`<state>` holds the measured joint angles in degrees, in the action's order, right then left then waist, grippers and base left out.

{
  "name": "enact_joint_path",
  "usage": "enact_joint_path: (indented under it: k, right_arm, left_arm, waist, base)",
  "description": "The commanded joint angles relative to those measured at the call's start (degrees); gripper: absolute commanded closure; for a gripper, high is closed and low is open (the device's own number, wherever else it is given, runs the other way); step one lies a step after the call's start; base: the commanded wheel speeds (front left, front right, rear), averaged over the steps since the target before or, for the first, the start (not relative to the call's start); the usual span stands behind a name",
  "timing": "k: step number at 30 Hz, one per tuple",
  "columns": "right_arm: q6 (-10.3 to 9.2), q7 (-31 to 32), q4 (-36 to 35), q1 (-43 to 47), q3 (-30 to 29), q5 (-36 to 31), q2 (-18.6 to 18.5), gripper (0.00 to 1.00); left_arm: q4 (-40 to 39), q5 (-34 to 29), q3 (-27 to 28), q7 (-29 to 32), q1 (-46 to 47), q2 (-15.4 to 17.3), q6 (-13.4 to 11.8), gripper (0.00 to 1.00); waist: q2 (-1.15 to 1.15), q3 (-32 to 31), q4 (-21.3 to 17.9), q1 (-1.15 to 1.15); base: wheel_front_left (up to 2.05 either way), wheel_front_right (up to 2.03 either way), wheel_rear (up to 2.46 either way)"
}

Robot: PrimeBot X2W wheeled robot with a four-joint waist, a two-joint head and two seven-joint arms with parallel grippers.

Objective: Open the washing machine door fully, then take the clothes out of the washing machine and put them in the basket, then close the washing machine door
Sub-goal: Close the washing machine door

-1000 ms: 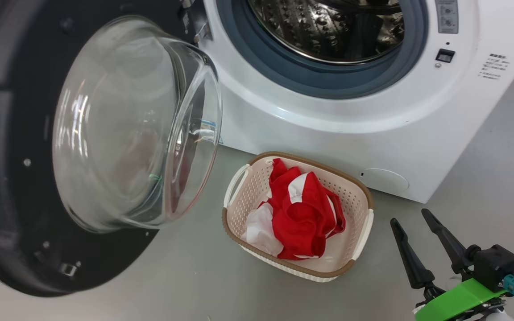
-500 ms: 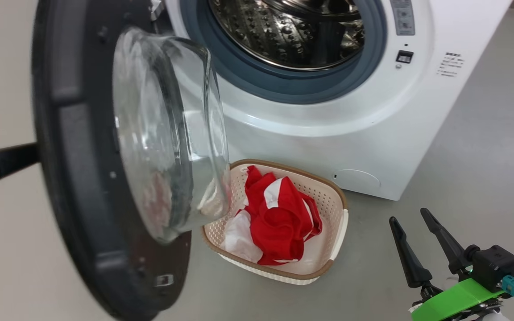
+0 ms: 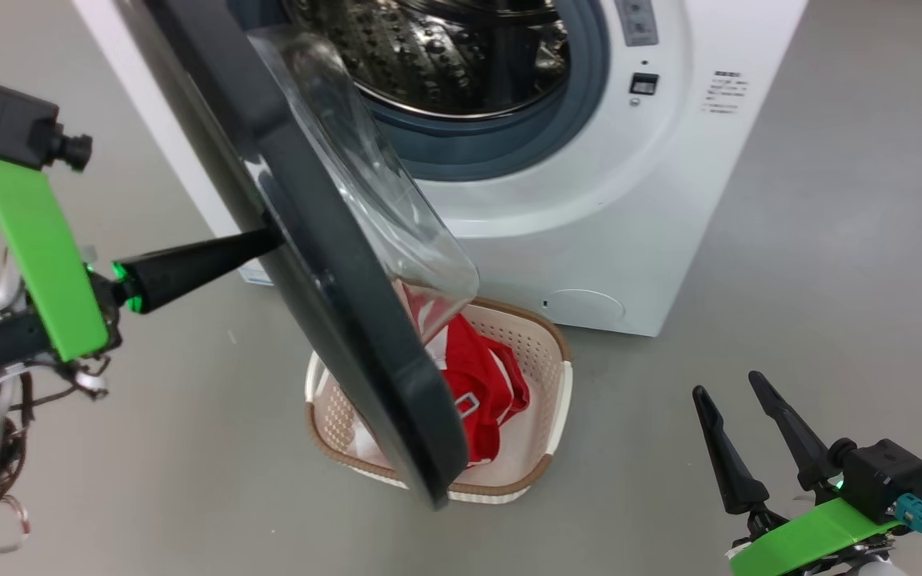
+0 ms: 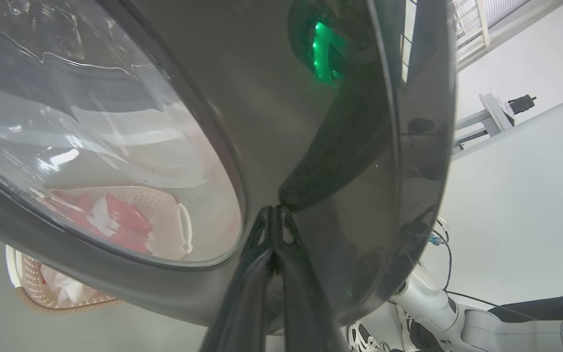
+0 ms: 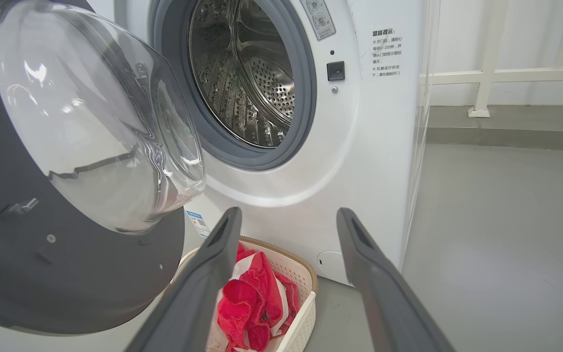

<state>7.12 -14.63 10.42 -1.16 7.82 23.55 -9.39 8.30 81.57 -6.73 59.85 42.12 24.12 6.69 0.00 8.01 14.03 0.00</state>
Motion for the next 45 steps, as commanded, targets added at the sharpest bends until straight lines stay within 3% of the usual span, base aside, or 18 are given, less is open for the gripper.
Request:
enact_joint_path:
  k: [1, 15, 29, 38, 45]
  right_arm:
    - [0.36, -0.4, -1.6, -1.0, 0.7, -0.4, -0.2, 0.0]
    - [0.36, -0.4, -2.0, -3.0, 0.0, -0.4, 1.2, 0.0]
    - [0.36, -0.4, -2.1, -5.0, -0.2, -0.2, 3.2, 0.0]
    - [0.36, -0.4, -1.9, -5.1, -0.4, 0.0, 4.0, 0.0]
    - [0.36, -0.4, -1.8, -5.1, -0.4, 0.0, 4.1, 0.0]
  left_arm:
    - [-2.0, -0.9, 1.5, -2.0, 2.4, 1.4, 0.8, 1.0]
    - [1.5, -5.1, -3.0, -16.9, 8.1, -0.7, 0.8, 1.0]
    - [11.1, -7.9, -7.7, -33.1, 15.6, 2.2, 0.8, 1.0]
    - [16.0, -7.2, -10.7, -42.0, 18.2, 4.3, 0.8, 1.0]
    - [17.5, -5.1, -14.8, -44.2, 18.6, 5.3, 0.8, 1.0]
  waist:
    - [0.0, 0.9, -2.4, 0.0]
    - [0.0, 4.2, -10.0, 0.0]
    - [0.0, 6.8, -17.3, 0.0]
    - [0.0, 6.6, -19.2, 0.0]
    - [0.0, 6.3, -19.2, 0.0]
  base:
    - [0.0, 0.0, 0.0]
    - [0.0, 0.0, 0.0]
    - [0.0, 0.0, 0.0]
    - [0.0, 0.0, 0.0]
    - [0.0, 0.0, 0.0]
